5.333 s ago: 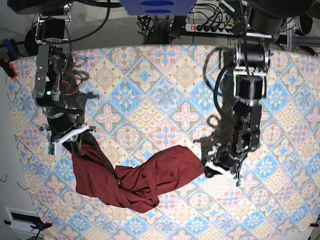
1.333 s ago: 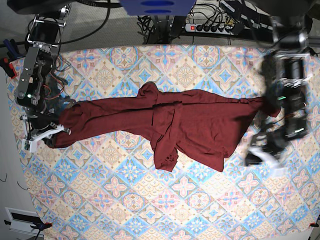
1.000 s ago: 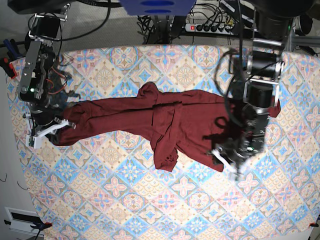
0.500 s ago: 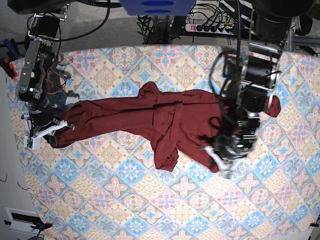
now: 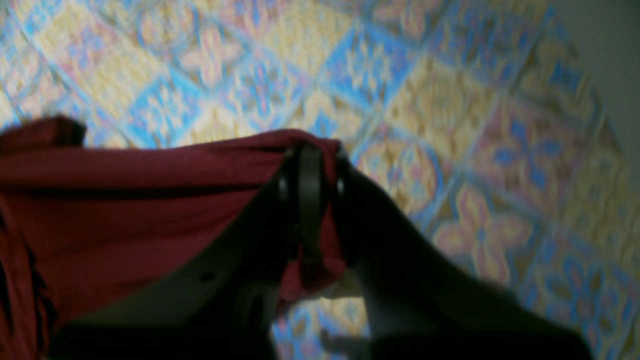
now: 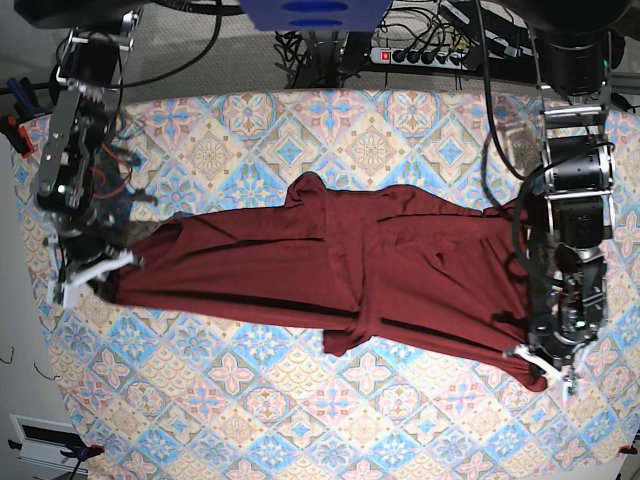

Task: Layout the t-shirt on the table in an organized manner, then fold the t-shirt properly
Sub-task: 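Lift the shirt with both grippers, shake it, and lay it flat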

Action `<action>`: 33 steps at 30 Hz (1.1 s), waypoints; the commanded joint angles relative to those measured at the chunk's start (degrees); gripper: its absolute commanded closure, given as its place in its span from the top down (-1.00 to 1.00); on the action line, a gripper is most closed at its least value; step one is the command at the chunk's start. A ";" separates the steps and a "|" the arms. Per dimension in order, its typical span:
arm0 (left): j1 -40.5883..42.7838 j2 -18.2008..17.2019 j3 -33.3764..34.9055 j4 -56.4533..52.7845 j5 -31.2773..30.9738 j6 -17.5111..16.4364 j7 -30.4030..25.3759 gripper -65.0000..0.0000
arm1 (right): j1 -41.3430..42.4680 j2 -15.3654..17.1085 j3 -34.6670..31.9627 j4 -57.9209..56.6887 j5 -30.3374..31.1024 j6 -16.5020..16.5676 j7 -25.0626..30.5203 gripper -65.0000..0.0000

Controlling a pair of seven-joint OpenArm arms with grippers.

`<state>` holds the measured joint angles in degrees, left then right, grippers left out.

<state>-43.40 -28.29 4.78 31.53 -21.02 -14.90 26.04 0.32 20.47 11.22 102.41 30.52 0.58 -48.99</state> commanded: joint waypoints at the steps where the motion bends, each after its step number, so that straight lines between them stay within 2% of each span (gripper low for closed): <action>1: -2.71 -1.73 -1.13 1.04 -0.30 0.61 -2.09 -1.00 | 2.10 1.11 0.34 0.05 -0.24 -0.27 2.00 -0.99; 5: -3.59 -3.49 -2.53 4.56 -0.30 0.61 -1.73 -1.00 | 5.53 1.29 0.07 -2.06 -0.15 -0.27 2.53 -0.99; 8: -3.86 -4.98 -2.53 7.37 -0.39 0.61 -1.65 -1.00 | 9.13 1.47 -2.48 -4.26 -0.15 -0.27 2.79 -0.99; 17: -9.75 -6.65 -2.62 10.36 -0.48 0.61 0.38 -1.00 | 20.56 4.98 -11.00 -12.78 -0.41 -0.27 6.05 -0.99; 28: -20.12 -4.89 -2.53 10.19 -0.48 0.61 0.38 -1.00 | 45.09 5.86 -20.94 -30.98 -0.59 -0.27 11.76 -0.99; 33: -26.54 -3.93 -2.53 10.19 -0.48 0.61 0.46 -1.00 | 53.62 5.86 -22.08 -34.50 -0.59 -0.27 13.70 -0.99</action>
<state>-66.89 -31.40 2.52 40.60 -21.17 -14.92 28.73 51.55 25.41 -11.40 67.31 30.48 0.99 -37.08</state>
